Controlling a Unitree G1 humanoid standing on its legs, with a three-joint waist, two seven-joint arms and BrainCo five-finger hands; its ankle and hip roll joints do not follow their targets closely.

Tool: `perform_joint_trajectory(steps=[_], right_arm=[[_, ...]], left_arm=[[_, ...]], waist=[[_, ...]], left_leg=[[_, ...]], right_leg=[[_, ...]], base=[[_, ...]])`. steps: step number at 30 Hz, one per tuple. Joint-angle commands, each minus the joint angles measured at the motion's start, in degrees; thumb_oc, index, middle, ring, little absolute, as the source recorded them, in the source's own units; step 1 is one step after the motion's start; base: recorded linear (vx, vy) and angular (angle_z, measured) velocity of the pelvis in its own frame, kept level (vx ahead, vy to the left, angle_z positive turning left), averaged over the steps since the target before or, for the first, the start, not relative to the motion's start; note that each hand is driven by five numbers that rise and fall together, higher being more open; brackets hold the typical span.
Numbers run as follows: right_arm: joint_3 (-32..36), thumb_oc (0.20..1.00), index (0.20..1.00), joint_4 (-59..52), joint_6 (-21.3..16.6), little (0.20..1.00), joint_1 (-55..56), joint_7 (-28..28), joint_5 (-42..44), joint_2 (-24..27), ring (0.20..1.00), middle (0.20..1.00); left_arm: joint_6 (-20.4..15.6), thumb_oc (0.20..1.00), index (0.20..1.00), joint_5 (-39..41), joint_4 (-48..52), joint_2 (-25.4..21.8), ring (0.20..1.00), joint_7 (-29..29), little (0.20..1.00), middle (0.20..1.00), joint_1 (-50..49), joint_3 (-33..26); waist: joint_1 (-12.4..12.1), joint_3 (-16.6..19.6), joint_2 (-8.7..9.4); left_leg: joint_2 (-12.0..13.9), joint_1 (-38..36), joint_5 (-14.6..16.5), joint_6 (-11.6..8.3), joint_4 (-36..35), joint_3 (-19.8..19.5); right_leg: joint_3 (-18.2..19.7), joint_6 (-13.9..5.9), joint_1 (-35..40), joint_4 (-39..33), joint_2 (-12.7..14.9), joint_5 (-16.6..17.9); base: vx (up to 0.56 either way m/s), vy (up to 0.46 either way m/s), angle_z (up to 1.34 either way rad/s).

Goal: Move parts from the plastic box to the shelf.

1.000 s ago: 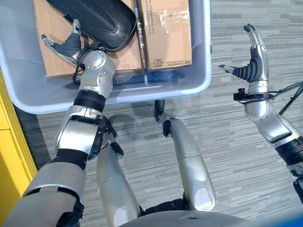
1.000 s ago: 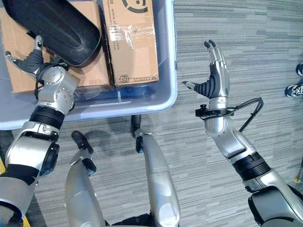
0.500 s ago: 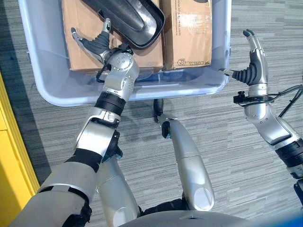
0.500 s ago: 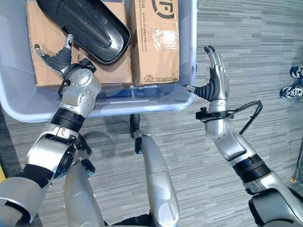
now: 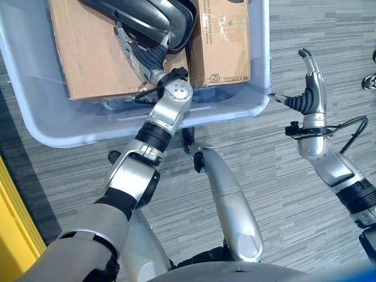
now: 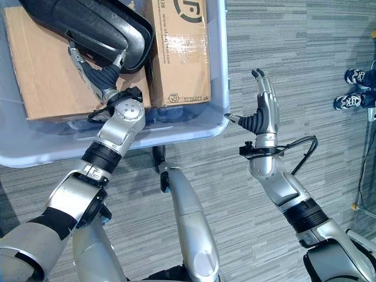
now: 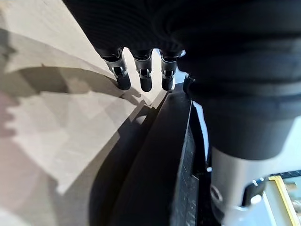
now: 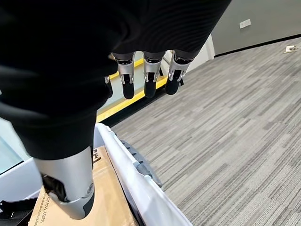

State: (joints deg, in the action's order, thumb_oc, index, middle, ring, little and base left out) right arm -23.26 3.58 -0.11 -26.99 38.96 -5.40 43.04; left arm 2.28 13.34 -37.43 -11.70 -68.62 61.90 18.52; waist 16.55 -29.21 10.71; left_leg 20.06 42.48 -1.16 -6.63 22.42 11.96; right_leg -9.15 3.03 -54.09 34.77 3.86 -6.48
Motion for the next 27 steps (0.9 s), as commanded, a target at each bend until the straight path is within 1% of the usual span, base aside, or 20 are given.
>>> perform_joint_trajectory(steps=[1, 2, 5, 6, 8, 9, 10, 11, 12, 13, 15, 18, 19, 21, 24, 27], right_arm=[[2.24, 1.0, 1.0, -1.03, -2.58, 1.0, -0.86, 2.72, -1.26, -4.16, 1.0, 1.0], [2.04, 1.0, 1.0, -1.05, -2.28, 1.0, -0.95, 2.94, -1.6, -4.55, 1.0, 1.0], [1.8, 1.0, 1.0, -0.82, -2.13, 1.0, -1.12, 3.19, -1.82, -4.9, 1.0, 1.0], [1.84, 1.0, 1.0, -0.76, -2.28, 1.0, -0.99, 2.97, -2.0, -5.09, 1.0, 1.0], [1.88, 1.0, 1.0, -0.86, -2.27, 1.0, -0.86, 2.85, -2.48, -5.25, 1.0, 1.0], [1.89, 1.0, 1.0, -0.9, -2.13, 1.0, -0.93, 2.75, -2.54, -5.29, 1.0, 1.0], [1.85, 1.0, 1.0, -1.02, -1.83, 1.0, -1.06, 2.67, -2.61, -5.38, 1.0, 1.0], [1.65, 1.0, 1.0, -1.01, -1.42, 1.0, -1.27, 2.53, -2.98, -5.55, 1.0, 1.0], [1.63, 1.0, 1.0, -1.01, -1.28, 1.0, -1.33, 2.36, -3.24, -5.63, 1.0, 1.0], [1.51, 1.0, 1.0, -1.57, -0.22, 1.0, -1.79, 1.69, -3.55, -5.56, 1.0, 1.0], [1.32, 1.0, 1.0, -1.88, 0.3, 1.0, -2.36, 0.94, -3.61, -5.12, 1.0, 1.0], [1.19, 1.0, 1.0, -1.76, 0.86, 1.0, -3.35, -0.43, -3.52, -4.18, 1.0, 1.0], [0.97, 1.0, 1.0, -1.75, 0.8, 1.0, -3.79, -1.73, -4.08, -3.43, 1.0, 1.0], [0.77, 1.0, 1.0, -2.03, 1.22, 1.0, -3.95, -2.17, -4.31, -2.89, 1.0, 1.0], [0.46, 1.0, 1.0, -2.36, 1.95, 1.0, -4.4, -2.52, -4.6, -1.87, 1.0, 1.0], [0.58, 1.0, 1.0, -3.03, 3.06, 1.0, -4.9, -3.19, -3.29, -0.18, 1.0, 1.0]], left_arm=[[-0.47, 1.0, 1.0, -4.67, 2.26, 1.19, 1.0, -0.42, 1.0, 1.0, -0.44, 2.29], [-0.78, 1.0, 1.0, -3.3, 2.1, 1.62, 1.0, -2.15, 1.0, 1.0, -0.7, 2.21], [-1.51, 1.0, 1.0, -3.52, 1.74, 1.8, 1.0, -4.64, 1.0, 1.0, -1.02, 1.54], [-1.62, 1.0, 1.0, -1.83, 1.53, 1.87, 1.0, -6.54, 1.0, 1.0, -1.14, 0.96], [-2.98, 1.0, 1.0, 2.47, 1.18, 2.09, 1.0, -7.9, 1.0, 1.0, -1.64, 0.08], [-3.6, 1.0, 1.0, 3.16, 1.01, 2.2, 1.0, -8.28, 1.0, 1.0, -1.83, -0.17], [-5.02, 1.0, 1.0, 4.39, 0.74, 2.41, 1.0, -8.84, 1.0, 1.0, -2.11, -0.67], [-7.75, 1.0, 1.0, 9.53, 0.09, 3.03, 1.0, -8.64, 1.0, 1.0, -2.82, -2.16], [-9.08, 1.0, 1.0, 11.23, 0.0, 3.25, 1.0, -8.16, 1.0, 1.0, -3.08, -2.5], [-11.38, 1.0, 1.0, 13.38, -0.02, 3.94, 1.0, -7.68, 1.0, 1.0, -3.32, -3.65], [-12.63, 1.0, 1.0, 19.2, 0.0, 4.06, 1.0, -6.07, 1.0, 1.0, -2.41, -4.21], [-14.68, 1.0, 1.0, 24.47, -0.59, 3.76, 1.0, -8.37, 1.0, 1.0, -0.8, -4.95], [-17.46, 1.0, 1.0, 28.47, -1.79, 3.23, 1.0, -9.55, 1.0, 1.0, -0.13, -5.6], [-18.53, 1.0, 1.0, 29.72, -2.14, 2.73, 1.0, -10.56, 1.0, 1.0, 0.17, -5.97], [-18.0, 1.0, 1.0, 29.62, -2.98, 1.47, 1.0, -9.34, 1.0, 1.0, 0.55, -6.36], [-15.26, 1.0, 1.0, 28.57, -3.46, 0.07, 1.0, -7.82, 1.0, 1.0, 2.1, -5.93]], waist=[[-0.48, -0.59, 7.13], [-0.55, -0.59, 7.09], [-0.68, -0.59, 7.03], [-0.76, -0.59, 7.02], [-0.89, -0.59, 6.96], [-0.93, -0.59, 6.96], [-1.01, -0.59, 6.98], [-1.18, -0.59, 6.97], [-1.24, -0.59, 7.0], [-1.4, -0.59, 7.18], [-1.37, -0.59, 7.3], [-1.29, -0.59, 7.34], [-1.24, -0.59, 7.34], [-1.29, -0.59, 7.36], [-1.4, -0.59, 7.64], [-1.3, -0.59, 8.23]], left_leg=[[4.26, 6.56, 0.87, -0.17, 9.85, -3.67], [4.29, 6.57, 0.66, -0.23, 9.82, -3.75], [4.27, 6.65, 0.74, -0.25, 9.92, -3.9], [4.28, 6.79, 0.68, -0.33, 10.13, -4.09], [4.22, 6.76, 0.62, -0.37, 10.05, -4.19], [4.19, 6.78, 0.56, -0.4, 10.05, -4.23], [4.17, 6.86, 0.51, -0.45, 10.05, -4.31], [4.2, 7.09, 0.46, -0.6, 10.23, -4.49], [4.22, 7.15, 0.43, -0.62, 10.25, -4.55], [4.34, 7.37, 0.59, -0.64, 10.41, -4.75], [4.45, 7.29, 0.67, -0.64, 10.48, -4.76], [4.48, 7.28, 0.85, -0.68, 10.77, -4.8], [4.55, 7.19, 0.6, -0.88, 10.96, -4.99], [4.64, 7.12, 0.55, -0.95, 10.83, -5.02], [4.78, 7.26, 0.63, -0.94, 10.92, -5.2], [5.02, 7.61, 0.97, -0.84, 11.44, -5.37]], right_leg=[[-1.46, -4.97, 2.82, -1.36, 0.49, 1.88], [-1.54, -5.02, 2.83, -1.4, 0.53, 1.93], [-1.52, -5.05, 2.84, -1.39, 0.57, 1.9], [-1.53, -5.06, 2.87, -1.46, 0.59, 1.87], [-1.63, -5.14, 2.97, -1.62, 0.67, 1.97], [-1.67, -5.18, 2.97, -1.64, 0.69, 2.02], [-1.75, -5.24, 2.95, -1.67, 0.72, 2.06], [-1.91, -5.28, 3.01, -1.79, 0.86, 1.98], [-1.99, -5.34, 3.0, -1.79, 0.94, 2.03], [-2.24, -5.46, 2.96, -1.57, 1.08, 1.98], [-2.46, -5.54, 3.09, -1.49, 1.26, 2.08], [-2.48, -5.6, 2.95, -1.0, 1.47, 2.0], [-2.63, -5.6, 3.16, -0.96, 1.46, 1.94], [-2.76, -5.68, 3.25, -1.03, 1.53, 1.95], [-2.98, -5.7, 3.23, -0.91, 1.6, 1.99], [-3.09, -5.66, 3.06, -0.46, 1.53, 1.97]], base=[[-0.01, -0.006, 0.05], [0.0, 0.0, 0.0], [0.0, 0.0, 0.0], [0.0, 0.0, 0.0], [0.0, 0.0, 0.0], [0.0, -0.017, -0.03], [0.0, -0.027, -0.04], [0.0, -0.029, -0.04], [0.01, -0.048, -0.02], [0.02, -0.043, 0.03], [0.02, -0.034, 0.06], [0.02, -0.009, 0.06], [0.03, -0.011, 0.04], [0.02, -0.008, 0.01], [0.01, -0.01, 0.01], [0.01, -0.011, 0.01]])
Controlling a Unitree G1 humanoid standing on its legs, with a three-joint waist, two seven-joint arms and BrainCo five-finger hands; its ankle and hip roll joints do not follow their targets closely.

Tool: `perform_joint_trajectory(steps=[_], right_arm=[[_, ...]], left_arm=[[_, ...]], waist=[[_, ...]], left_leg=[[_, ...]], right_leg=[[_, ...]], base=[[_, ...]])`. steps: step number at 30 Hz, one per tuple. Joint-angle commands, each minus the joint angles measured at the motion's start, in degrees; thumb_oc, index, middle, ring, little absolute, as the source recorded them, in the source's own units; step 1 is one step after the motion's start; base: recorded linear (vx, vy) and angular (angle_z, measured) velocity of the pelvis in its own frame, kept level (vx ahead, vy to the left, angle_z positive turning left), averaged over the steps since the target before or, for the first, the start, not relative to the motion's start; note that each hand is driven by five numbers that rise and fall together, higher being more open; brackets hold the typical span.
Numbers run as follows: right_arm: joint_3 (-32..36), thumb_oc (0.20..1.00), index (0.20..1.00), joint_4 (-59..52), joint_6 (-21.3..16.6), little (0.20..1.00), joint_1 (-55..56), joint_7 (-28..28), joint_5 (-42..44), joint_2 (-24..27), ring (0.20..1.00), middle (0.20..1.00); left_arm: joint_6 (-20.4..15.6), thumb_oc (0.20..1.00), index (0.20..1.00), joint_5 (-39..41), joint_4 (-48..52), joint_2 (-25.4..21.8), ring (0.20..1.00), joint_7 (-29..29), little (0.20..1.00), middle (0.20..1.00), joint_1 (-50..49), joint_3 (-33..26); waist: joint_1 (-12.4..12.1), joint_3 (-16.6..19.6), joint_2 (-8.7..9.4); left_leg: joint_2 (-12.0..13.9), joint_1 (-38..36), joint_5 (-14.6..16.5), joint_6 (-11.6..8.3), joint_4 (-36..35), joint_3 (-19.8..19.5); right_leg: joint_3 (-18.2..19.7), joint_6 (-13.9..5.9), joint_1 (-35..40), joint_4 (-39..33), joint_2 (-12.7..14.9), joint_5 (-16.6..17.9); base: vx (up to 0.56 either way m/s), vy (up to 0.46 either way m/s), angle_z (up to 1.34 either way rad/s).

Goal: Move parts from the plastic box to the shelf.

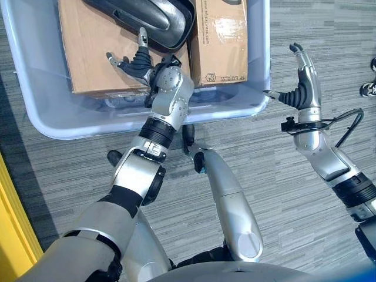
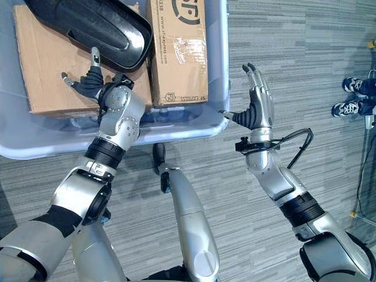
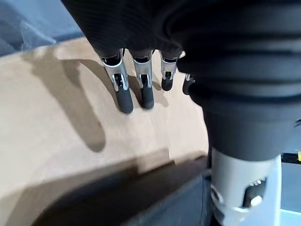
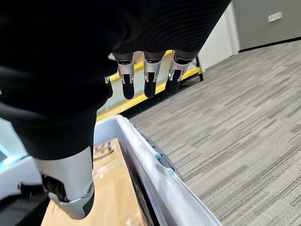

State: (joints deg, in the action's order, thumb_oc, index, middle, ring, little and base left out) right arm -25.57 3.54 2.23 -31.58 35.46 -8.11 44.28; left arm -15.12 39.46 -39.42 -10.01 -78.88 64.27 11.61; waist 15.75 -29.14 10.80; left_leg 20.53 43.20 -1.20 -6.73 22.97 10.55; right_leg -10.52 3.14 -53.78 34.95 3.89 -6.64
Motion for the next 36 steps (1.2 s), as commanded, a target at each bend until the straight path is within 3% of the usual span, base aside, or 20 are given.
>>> perform_joint_trajectory(steps=[1, 2, 6, 7, 12, 21, 22, 24, 28, 31, 36], right_arm=[[2.99, 1.0, 1.0, -2.95, 0.86, 1.0, -0.39, 0.05, -0.16, -1.02, 1.0, 1.0], [3.16, 1.0, 1.0, -2.69, 0.74, 1.0, -0.57, -0.38, 0.72, -0.11, 1.0, 1.0], [3.46, 1.0, 1.0, -2.4, 0.78, 1.0, -0.75, -2.63, 3.43, 2.31, 1.0, 1.0], [4.0, 1.0, 1.0, -2.64, 0.57, 1.0, -0.45, -3.05, 4.61, 3.81, 1.0, 1.0], [4.35, 1.0, 1.0, -2.61, -0.56, 1.0, 1.4, -3.25, 3.17, 4.69, 1.0, 1.0], [3.77, 1.0, 1.0, -2.17, -0.53, 1.0, 1.11, -3.82, 3.88, 5.34, 1.0, 1.0], [3.87, 1.0, 1.0, -2.22, -0.66, 1.0, 1.12, -4.13, 4.18, 5.59, 1.0, 1.0], [3.86, 1.0, 1.0, -2.38, -0.64, 1.0, 1.03, -4.27, 4.18, 5.59, 1.0, 1.0], [3.83, 1.0, 1.0, -3.05, -0.1, 1.0, 1.13, -4.77, 4.27, 5.71, 1.0, 1.0], [4.08, 1.0, 1.0, -3.4, 0.33, 1.0, 1.21, -5.06, 4.31, 6.37, 1.0, 1.0], [5.34, 1.0, 1.0, -4.15, 0.57, 1.0, 1.9, -5.94, 4.54, 7.1, 1.0, 1.0]], left_arm=[[3.49, 1.0, 1.0, 1.94, -1.44, -1.99, 1.0, 3.16, 1.0, 1.0, 0.05, 1.11], [6.44, 1.0, 1.0, 1.14, -1.78, -2.61, 1.0, 4.58, 1.0, 1.0, 0.85, 1.63], [11.05, 1.0, 1.0, 2.7, -3.68, -4.58, 1.0, 5.81, 1.0, 1.0, 3.63, 2.71], [15.01, 1.0, 1.0, -1.53, -4.32, -6.09, 1.0, 6.02, 1.0, 1.0, 5.4, 3.74], [16.01, 1.0, 1.0, -5.13, -4.31, -9.3, 1.0, 8.71, 1.0, 1.0, 6.13, 4.76], [24.14, 1.0, 1.0, -6.67, -5.66, -11.41, 1.0, 11.87, 1.0, 1.0, 8.52, 6.54], [27.57, 1.0, 1.0, -7.1, -6.83, -11.99, 1.0, 13.58, 1.0, 1.0, 8.7, 6.92], [28.04, 1.0, 1.0, -7.27, -7.42, -12.11, 1.0, 13.89, 1.0, 1.0, 8.68, 7.07], [32.96, 1.0, 1.0, -7.94, -9.69, -12.94, 1.0, 16.19, 1.0, 1.0, 9.15, 7.31], [31.51, 1.0, 1.0, -1.86, -12.37, -13.6, 1.0, 15.87, 1.0, 1.0, 8.81, 6.29], [34.19, 1.0, 1.0, -3.69, -15.06, -14.62, 1.0, 18.13, 1.0, 1.0, 8.12, 5.93]], waist=[[-0.46, -0.65, 8.27], [-0.39, -0.65, 8.6], [0.08, -0.65, 9.65], [0.41, -0.65, 10.18], [1.08, -0.65, 9.31], [1.6, -0.65, 8.39], [1.75, -0.65, 8.11], [1.83, -0.65, 8.09], [2.18, -0.65, 7.98], [2.53, -0.65, 7.82], [3.12, -0.65, 7.5]], left_leg=[[4.6, 6.96, 1.15, -0.72, 11.04, -4.01], [4.65, 7.13, 1.37, -0.62, 11.3, -4.12], [5.21, 7.63, 1.84, -0.49, 12.18, -4.53], [5.3, 7.69, 2.48, -0.28, 12.5, -4.53], [5.22, 7.61, 2.03, -0.3, 12.7, -3.99], [5.22, 6.48, 1.68, -0.59, 12.02, -2.8], [5.17, 6.37, 1.62, -0.59, 12.07, -2.65], [5.19, 6.39, 1.51, -0.65, 12.05, -2.61], [5.36, 6.12, 1.49, -0.79, 11.93, -2.32], [5.53, 5.88, 1.39, -0.96, 11.99, -2.0], [5.61, 6.14, 1.05, -1.21, 12.26, -1.78]], right_leg=[[-1.69, -5.77, 2.73, -0.55, 1.47, 2.13], [-1.71, -5.73, 2.68, -0.45, 1.33, 2.24], [-1.85, -5.52, 2.31, 0.38, 0.98, 2.19], [-1.73, -5.51, 2.04, 0.71, 0.92, 2.26], [-0.98, -5.23, 1.15, 1.46, 0.62, 1.98], [-0.33, -5.13, 1.01, 1.94, 0.79, 1.73], [-0.1, -5.08, 0.76, 2.35, 0.81, 1.58], [-0.06, -5.07, 0.62, 2.44, 0.83, 1.54], [0.09, -4.95, 0.36, 2.75, 0.8, 1.36], [0.29, -4.81, 0.01, 3.19, 0.73, 1.12], [0.62, -4.7, -0.97, 3.76, 0.66, 1.07]], base=[[0.03, -0.041, 0.01], [0.03, -0.041, 0.01], [0.03, -0.055, -0.05], [0.03, -0.068, -0.08], [0.01, 0.0, -0.07], [0.0, 0.002, -0.02], [0.0, 0.0, 0.0], [0.0, -0.013, -0.07], [0.0, -0.033, -0.05], [0.01, -0.016, -0.05], [0.0, -0.015, -0.02]])
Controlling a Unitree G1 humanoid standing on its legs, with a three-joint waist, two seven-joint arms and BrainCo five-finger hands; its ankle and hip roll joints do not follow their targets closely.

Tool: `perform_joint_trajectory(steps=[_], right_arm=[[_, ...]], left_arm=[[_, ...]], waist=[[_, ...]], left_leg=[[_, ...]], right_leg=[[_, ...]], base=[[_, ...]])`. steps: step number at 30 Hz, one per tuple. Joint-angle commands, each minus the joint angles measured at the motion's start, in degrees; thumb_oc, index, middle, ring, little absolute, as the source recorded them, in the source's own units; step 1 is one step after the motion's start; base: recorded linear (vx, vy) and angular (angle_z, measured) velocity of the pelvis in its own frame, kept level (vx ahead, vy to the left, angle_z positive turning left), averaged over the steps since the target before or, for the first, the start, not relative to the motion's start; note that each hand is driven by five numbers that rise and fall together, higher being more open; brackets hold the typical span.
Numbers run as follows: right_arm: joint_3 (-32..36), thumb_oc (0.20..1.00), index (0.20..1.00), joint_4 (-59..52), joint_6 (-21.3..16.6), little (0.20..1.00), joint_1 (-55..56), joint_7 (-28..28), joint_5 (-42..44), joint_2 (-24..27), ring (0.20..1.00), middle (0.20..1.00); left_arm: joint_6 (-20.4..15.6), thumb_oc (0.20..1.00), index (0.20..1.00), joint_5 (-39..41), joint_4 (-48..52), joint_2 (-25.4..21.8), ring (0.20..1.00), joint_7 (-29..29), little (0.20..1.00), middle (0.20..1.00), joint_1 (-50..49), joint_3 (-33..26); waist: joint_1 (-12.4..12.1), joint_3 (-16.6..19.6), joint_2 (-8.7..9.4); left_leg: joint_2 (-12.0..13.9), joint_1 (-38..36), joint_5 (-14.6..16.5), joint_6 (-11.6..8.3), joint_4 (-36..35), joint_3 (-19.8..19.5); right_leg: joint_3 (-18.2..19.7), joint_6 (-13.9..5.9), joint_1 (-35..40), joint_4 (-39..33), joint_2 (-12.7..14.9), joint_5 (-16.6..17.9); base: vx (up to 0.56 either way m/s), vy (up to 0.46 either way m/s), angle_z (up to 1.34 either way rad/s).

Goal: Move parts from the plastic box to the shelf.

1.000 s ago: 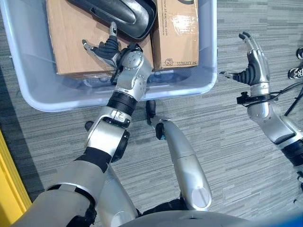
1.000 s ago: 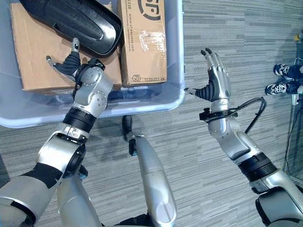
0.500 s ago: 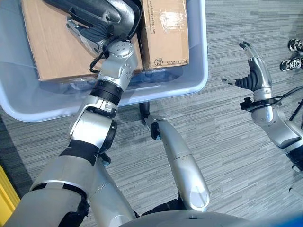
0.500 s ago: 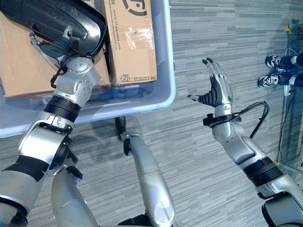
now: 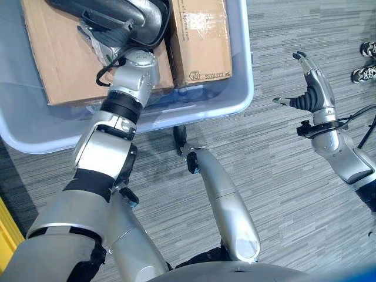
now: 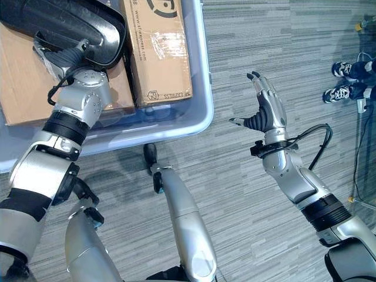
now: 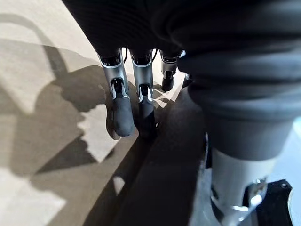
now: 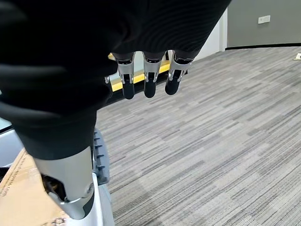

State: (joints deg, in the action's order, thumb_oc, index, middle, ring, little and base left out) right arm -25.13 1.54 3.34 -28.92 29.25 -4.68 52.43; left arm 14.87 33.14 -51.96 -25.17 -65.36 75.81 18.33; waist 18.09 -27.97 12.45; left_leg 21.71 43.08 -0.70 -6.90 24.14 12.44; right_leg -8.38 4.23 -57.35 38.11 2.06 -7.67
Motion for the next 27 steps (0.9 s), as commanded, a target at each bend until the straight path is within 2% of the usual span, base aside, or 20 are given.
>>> perform_joint_trajectory(steps=[1, 4, 5, 10, 17, 18, 19, 20, 21, 24, 27], right_arm=[[4.95, 1.0, 1.0, -2.26, -0.5, 1.0, -0.73, 0.19, 1.18, -0.98, 1.0, 1.0], [5.26, 1.0, 1.0, -2.76, -0.59, 1.0, -0.66, -0.12, 1.7, -0.24, 1.0, 1.0], [5.42, 1.0, 1.0, -3.04, -0.35, 1.0, -0.55, -0.27, 1.74, -0.14, 1.0, 1.0], [5.24, 1.0, 1.0, -2.14, -0.66, 1.0, -0.85, -0.15, 1.86, 0.02, 1.0, 1.0], [5.31, 1.0, 1.0, -1.77, -0.36, 1.0, -0.91, -0.35, 1.46, -0.31, 1.0, 1.0], [5.3, 1.0, 1.0, -1.94, -0.13, 1.0, -0.88, -0.33, 1.52, -0.28, 1.0, 1.0], [5.3, 1.0, 1.0, -1.94, -0.13, 1.0, -0.88, -0.33, 1.52, -0.28, 1.0, 1.0], [5.29, 1.0, 1.0, -1.68, -0.21, 1.0, -1.07, -0.19, 1.44, -0.38, 1.0, 1.0], [5.32, 1.0, 1.0, -1.65, -0.09, 1.0, -1.18, 0.06, 1.76, -0.37, 1.0, 1.0], [5.19, 1.0, 1.0, -1.66, 0.22, 1.0, -1.56, 0.47, 1.75, -0.61, 1.0, 1.0], [5.41, 1.0, 1.0, -1.76, 0.83, 1.0, -1.42, 0.88, 1.07, -1.05, 1.0, 1.0]], left_arm=[[4.37, 1.0, 1.0, 2.63, -2.53, 0.53, 1.0, 4.48, 1.0, 1.0, -3.43, -0.74], [6.13, 1.0, 1.0, 0.73, -3.5, -0.16, 1.0, 5.87, 1.0, 1.0, -3.43, -0.45], [8.6, 1.0, 1.0, -2.63, -3.87, -0.7, 1.0, 7.28, 1.0, 1.0, -3.59, 0.14], [11.36, 1.0, 1.0, -4.27, -5.47, -1.26, 1.0, 8.13, 1.0, 1.0, -3.64, 0.86], [12.65, 1.0, 1.0, -5.52, -7.05, -1.55, 1.0, 9.8, 1.0, 1.0, -4.2, 1.48], [12.65, 0.959, 0.959, -5.21, -7.15, -1.43, 0.959, 9.54, 0.959, 0.959, -4.29, 1.51], [12.65, 0.959, 0.959, -5.21, -7.15, -1.43, 0.959, 9.54, 0.959, 0.959, -4.29, 1.51], [13.36, 0.479, 0.479, -4.38, -7.94, -1.25, 0.479, 10.4, 0.479, 0.479, -4.16, 1.51], [12.86, 0.2, 0.2, -4.25, -8.15, -1.08, 0.2, 10.14, 0.2, 0.2, -4.84, 1.3], [12.26, 0.2, 0.2, -3.27, -9.1, -0.85, 0.2, 10.12, 0.2, 0.2, -5.27, 0.92], [10.0, 0.2, 0.2, -0.24, -9.94, -0.31, 0.2, 9.6, 0.2, 0.2, -6.5, -0.43]], waist=[[0.8, -1.82, 5.85], [1.07, -1.82, 5.71], [1.19, -1.82, 5.48], [1.39, -1.82, 5.0], [1.69, -1.82, 4.66], [1.72, -1.82, 4.62], [1.72, -1.82, 4.62], [1.87, -1.82, 4.54], [1.85, -1.82, 4.4], [1.95, -1.82, 4.29], [2.05, -1.82, 4.1]], left_leg=[[4.43, 6.25, 0.56, -1.04, 11.07, -3.64], [4.47, 6.48, 0.32, -1.23, 11.13, -3.56], [4.57, 6.45, 0.34, -1.29, 11.08, -3.38], [4.5, 6.19, 0.35, -1.37, 10.73, -3.05], [4.38, 6.45, 0.34, -1.52, 10.33, -3.0], [4.34, 6.49, 0.46, -1.5, 10.29, -2.99], [4.34, 6.49, 0.46, -1.5, 10.29, -2.99], [4.25, 6.59, 0.41, -1.63, 10.3, -3.0], [4.18, 6.8, 0.26, -1.69, 10.16, -3.1], [4.18, 6.81, 0.2, -1.76, 9.93, -2.93], [3.99, 6.54, 0.15, -1.87, 9.58, -2.81]], right_leg=[[-1.49, -5.78, 2.56, 0.63, 2.49, 2.07], [-1.21, -5.71, 1.87, 1.03, 2.45, 2.13], [-1.15, -5.68, 1.53, 1.42, 2.43, 2.09], [-0.9, -5.55, 1.21, 1.8, 2.47, 1.88], [-0.72, -5.5, 0.36, 1.92, 2.62, 2.11], [-0.68, -5.49, 0.31, 1.82, 2.61, 2.15], [-0.68, -5.49, 0.31, 1.82, 2.61, 2.15], [-0.55, -5.5, 0.04, 1.8, 2.54, 2.31], [-0.53, -5.49, -0.23, 1.73, 2.57, 2.41], [-0.46, -5.43, -0.5, 1.73, 2.54, 2.47], [-0.27, -5.4, -0.5, 1.4, 2.51, 2.58]], base=[[0.0, -0.017, -0.05], [0.0, -0.021, -0.06], [0.01, -0.028, -0.04], [0.0, 0.0, 0.0], [0.0, 0.0, 0.0], [0.0, 0.0, 0.0], [0.0, 0.0, 0.0], [0.0, 0.0, 0.0], [0.0, 0.0, 0.0], [0.0, 0.0, 0.0], [0.0, 0.0, 0.0]])
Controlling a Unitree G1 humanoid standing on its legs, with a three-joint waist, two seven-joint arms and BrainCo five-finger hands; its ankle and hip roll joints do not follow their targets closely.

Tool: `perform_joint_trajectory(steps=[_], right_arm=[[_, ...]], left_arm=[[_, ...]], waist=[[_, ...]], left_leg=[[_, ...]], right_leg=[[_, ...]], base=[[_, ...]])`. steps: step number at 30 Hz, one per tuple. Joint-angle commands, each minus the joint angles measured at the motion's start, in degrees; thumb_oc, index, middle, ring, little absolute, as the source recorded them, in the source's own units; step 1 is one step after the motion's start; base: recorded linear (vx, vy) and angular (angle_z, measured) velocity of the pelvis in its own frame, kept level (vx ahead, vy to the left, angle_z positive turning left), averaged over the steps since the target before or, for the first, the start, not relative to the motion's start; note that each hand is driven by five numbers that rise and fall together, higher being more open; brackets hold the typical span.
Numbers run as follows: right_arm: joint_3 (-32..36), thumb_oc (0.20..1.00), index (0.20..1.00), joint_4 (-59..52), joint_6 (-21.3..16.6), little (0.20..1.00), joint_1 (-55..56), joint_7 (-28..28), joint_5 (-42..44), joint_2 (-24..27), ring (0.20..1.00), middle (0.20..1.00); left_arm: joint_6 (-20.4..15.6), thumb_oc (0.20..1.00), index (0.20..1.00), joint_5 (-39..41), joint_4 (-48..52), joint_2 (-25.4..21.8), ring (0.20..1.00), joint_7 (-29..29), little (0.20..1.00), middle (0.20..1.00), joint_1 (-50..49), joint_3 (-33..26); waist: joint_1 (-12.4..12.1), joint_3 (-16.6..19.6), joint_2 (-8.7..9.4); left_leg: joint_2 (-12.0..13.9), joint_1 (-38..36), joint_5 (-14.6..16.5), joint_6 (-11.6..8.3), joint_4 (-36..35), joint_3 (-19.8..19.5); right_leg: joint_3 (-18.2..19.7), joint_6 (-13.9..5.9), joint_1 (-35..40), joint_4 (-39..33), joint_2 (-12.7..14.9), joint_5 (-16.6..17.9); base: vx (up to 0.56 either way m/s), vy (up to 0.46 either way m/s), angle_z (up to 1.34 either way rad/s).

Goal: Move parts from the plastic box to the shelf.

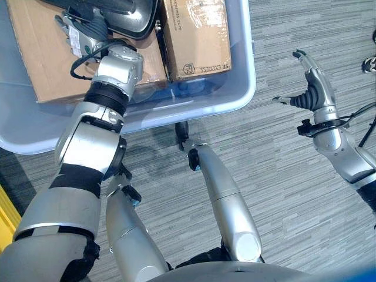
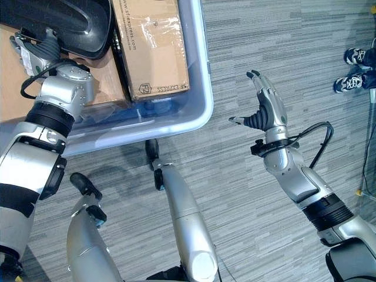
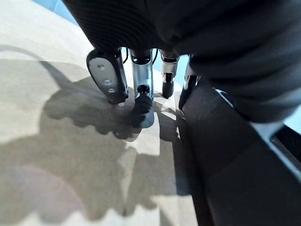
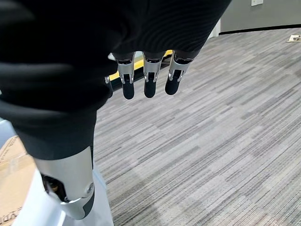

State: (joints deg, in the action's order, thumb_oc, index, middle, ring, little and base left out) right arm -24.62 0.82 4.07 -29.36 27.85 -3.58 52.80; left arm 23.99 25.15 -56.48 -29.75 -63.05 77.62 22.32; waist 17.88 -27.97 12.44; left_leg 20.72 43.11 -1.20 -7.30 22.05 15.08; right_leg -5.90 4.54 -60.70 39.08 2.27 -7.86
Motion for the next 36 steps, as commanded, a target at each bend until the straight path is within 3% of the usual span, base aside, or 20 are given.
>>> perform_joint_trajectory(steps=[1, 22, 24, 26, 29, 32, 36], right_arm=[[4.93, 1.0, 1.0, -1.1, 0.19, 1.0, -0.89, 2.46, -0.29, -1.54, 1.0, 1.0], [4.92, 1.0, 1.0, -1.49, 0.91, 1.0, -1.77, 1.93, -1.92, -1.39, 1.0, 1.0], [4.99, 1.0, 1.0, -1.78, 0.39, 1.0, -1.6, 1.98, -2.01, -1.28, 1.0, 1.0], [5.21, 1.0, 1.0, -2.28, -0.76, 1.0, -0.63, 2.59, -2.43, -1.66, 1.0, 1.0], [5.27, 1.0, 1.0, -2.0, -1.68, 1.0, 0.5, 3.02, -2.99, -2.53, 1.0, 1.0], [4.52, 1.0, 1.0, -1.67, -2.49, 1.0, 1.98, 4.14, -4.73, -4.44, 1.0, 1.0], [3.72, 1.0, 1.0, -1.37, -3.01, 1.0, 3.71, 5.33, -5.93, -6.65, 1.0, 1.0]], left_arm=[[0.34, 0.2, 0.2, 8.03, -5.44, 4.56, 0.2, 7.02, 0.2, 0.2, -8.76, -4.71], [-7.41, 0.2, 0.2, 14.51, -2.9, 7.22, 0.2, 6.8, 0.2, 0.2, -10.21, -6.51], [-9.66, 0.2, 0.2, 13.58, -2.26, 7.03, 0.2, 6.37, 0.2, 0.2, -9.89, -6.8], [-14.0, 0.2, 0.2, 7.41, 1.18, 6.36, 0.2, 5.23, 0.2, 0.2, -10.4, -6.52], [-15.12, 0.2, 0.2, 4.08, 4.27, 5.83, 0.2, 3.56, 0.2, 0.2, -11.0, -6.22], [-19.19, 0.2, 0.2, 1.6, 7.76, 4.98, 0.2, 1.36, 0.2, 0.2, -13.48, -7.22], [-21.75, 0.2, 0.2, -2.53, 11.49, 4.86, 0.2, 0.66, 0.2, 0.2, -17.55, -8.42]], waist=[[2.25, -1.82, 4.05], [1.96, -1.82, 3.96], [1.94, -1.82, 3.9], [1.54, -1.82, 3.48], [0.86, -1.82, 2.85], [-0.34, -1.82, 1.66], [-1.68, -1.82, 0.49]], left_leg=[[4.93, 6.44, 0.56, -1.53, 11.52, -5.41], [5.17, 4.41, 0.05, -1.82, 9.73, -4.5], [5.25, 3.51, 0.15, -1.85, 9.3, -4.23], [5.39, 1.81, 0.1, -1.73, 8.83, -3.67], [5.33, -0.4, 0.05, -1.58, 7.46, -3.21], [5.34, -3.83, -0.35, -1.51, 5.6, -2.74], [5.43, -7.49, -0.76, -1.43, 4.0, -2.15]], right_leg=[[-2.75, -5.72, 2.89, 0.29, 2.31, 2.83], [-3.04, -5.67, 4.86, -1.4, 2.35, 3.1], [-3.11, -5.68, 5.69, -1.65, 2.36, 2.97], [-3.41, -5.72, 7.19, -1.45, 2.59, 2.38], [-3.75, -5.84, 9.01, -1.89, 3.0, 2.0], [-3.82, -5.86, 11.95, -2.44, 3.39, 1.08], [-4.31, -5.65, 15.45, -3.17, 3.49, 0.02]], base=[[0.0, 0.0, 0.0], [0.0, 0.002, 0.0], [-0.03, 0.045, 0.06], [-0.04, 0.077, 0.06], [-0.03, 0.065, 0.04], [-0.03, 0.091, 0.08], [-0.02, 0.096, 0.03]])
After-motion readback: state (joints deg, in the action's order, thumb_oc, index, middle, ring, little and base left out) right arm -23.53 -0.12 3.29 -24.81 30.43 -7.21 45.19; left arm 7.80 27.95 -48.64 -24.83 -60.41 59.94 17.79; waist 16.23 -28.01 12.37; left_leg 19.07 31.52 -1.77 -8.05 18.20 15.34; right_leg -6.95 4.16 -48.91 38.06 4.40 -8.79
